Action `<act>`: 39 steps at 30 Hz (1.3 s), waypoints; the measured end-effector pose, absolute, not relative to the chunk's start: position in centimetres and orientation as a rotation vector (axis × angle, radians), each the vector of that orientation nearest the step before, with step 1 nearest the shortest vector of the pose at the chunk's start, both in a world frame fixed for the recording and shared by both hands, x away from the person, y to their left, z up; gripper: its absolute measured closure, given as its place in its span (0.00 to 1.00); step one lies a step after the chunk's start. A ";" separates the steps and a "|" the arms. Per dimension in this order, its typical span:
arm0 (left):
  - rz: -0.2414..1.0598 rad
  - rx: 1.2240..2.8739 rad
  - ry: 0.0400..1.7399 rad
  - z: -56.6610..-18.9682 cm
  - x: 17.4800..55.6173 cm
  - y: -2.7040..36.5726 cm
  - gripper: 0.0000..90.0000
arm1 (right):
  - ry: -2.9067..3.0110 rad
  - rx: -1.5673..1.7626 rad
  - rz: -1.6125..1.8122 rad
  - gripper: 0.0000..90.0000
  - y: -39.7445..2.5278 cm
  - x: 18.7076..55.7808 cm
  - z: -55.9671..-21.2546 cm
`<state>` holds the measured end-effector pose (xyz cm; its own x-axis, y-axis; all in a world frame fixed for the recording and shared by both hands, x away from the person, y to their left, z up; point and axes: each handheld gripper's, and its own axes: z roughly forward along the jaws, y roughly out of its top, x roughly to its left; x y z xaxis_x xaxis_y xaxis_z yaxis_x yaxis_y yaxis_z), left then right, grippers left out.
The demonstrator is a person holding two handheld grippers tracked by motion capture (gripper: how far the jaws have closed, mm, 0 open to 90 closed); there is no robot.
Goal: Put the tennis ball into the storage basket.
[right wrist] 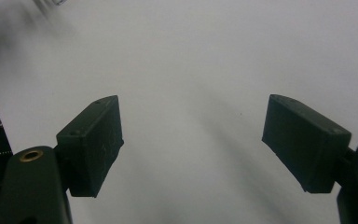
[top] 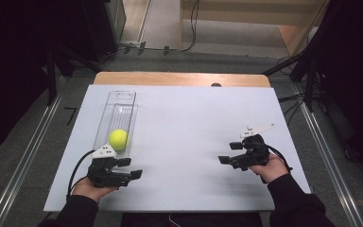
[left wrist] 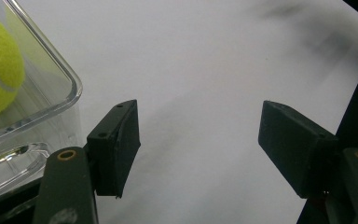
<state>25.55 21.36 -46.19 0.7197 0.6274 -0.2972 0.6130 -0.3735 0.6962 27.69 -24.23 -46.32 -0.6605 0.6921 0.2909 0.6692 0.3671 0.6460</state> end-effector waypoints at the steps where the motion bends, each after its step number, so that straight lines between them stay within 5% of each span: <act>1: 0.022 2.081 0.938 -46.2 25.6 21.4 0.33 | 2.571 1.282 1.191 0.20 -24.3 27.6 -46.3; 39: 0.022 2.082 0.939 -46.2 25.5 21.4 0.33 | 2.519 1.361 1.178 0.20 -27.8 24.2 -47.6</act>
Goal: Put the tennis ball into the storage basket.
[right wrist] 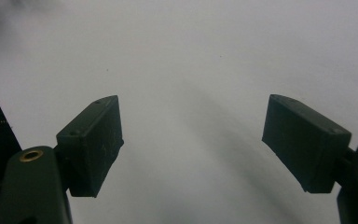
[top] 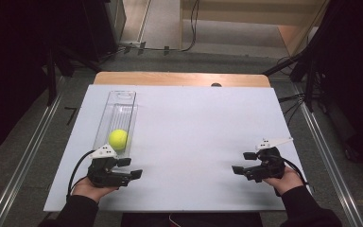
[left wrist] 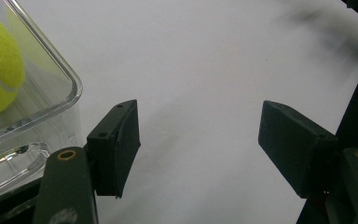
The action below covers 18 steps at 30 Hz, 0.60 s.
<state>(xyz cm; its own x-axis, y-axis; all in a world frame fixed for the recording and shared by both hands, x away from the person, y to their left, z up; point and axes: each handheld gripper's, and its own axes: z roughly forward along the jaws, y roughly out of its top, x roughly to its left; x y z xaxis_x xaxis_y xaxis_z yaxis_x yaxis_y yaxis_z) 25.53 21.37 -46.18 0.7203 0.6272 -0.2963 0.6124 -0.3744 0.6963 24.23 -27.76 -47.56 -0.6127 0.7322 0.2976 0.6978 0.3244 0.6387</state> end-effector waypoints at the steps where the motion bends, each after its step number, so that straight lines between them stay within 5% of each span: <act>1: 0.022 2.081 0.940 -46.2 25.5 21.4 0.33 | 2.520 1.363 1.178 0.20 -27.8 24.2 -47.6; 18: 0.021 2.082 0.938 -46.2 25.5 21.3 0.33 | 2.537 1.355 1.156 0.20 -27.8 24.3 -47.8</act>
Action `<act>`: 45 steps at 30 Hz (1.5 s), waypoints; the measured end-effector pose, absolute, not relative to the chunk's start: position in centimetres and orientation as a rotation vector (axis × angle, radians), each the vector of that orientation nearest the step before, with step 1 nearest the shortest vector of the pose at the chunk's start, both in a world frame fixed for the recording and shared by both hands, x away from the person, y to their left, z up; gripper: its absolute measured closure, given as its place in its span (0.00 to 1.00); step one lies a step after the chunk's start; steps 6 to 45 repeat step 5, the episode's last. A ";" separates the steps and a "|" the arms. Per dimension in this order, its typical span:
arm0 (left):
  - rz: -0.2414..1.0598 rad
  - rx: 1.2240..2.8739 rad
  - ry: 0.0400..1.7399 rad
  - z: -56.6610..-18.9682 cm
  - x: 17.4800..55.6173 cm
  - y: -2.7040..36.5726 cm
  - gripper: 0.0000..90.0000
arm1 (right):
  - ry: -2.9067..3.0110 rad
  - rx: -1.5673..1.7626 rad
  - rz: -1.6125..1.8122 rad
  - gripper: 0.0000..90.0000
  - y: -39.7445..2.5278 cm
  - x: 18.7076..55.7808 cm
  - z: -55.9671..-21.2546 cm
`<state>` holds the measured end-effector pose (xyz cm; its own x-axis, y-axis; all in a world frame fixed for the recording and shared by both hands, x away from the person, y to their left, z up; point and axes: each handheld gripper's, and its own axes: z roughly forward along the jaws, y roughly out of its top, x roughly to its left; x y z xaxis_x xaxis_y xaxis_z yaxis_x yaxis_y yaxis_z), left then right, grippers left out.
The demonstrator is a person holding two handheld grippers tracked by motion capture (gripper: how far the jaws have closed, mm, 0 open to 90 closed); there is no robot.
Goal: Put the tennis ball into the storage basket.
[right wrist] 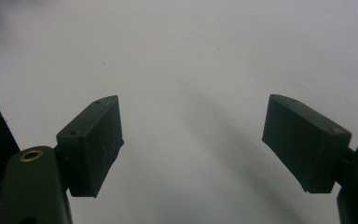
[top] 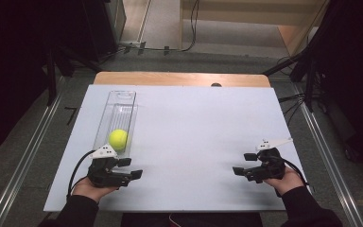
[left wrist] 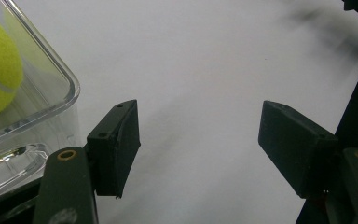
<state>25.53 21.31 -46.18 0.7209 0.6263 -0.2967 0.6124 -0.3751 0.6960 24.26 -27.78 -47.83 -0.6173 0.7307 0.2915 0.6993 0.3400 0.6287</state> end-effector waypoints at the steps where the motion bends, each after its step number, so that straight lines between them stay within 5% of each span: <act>1: 0.022 2.082 0.937 -46.2 25.5 21.3 0.33 | 2.539 1.353 1.157 0.20 -27.8 24.3 -47.8; 45: 0.022 2.087 0.934 -46.2 25.5 21.3 0.33 | 2.542 1.348 1.155 0.20 -27.8 24.3 -47.8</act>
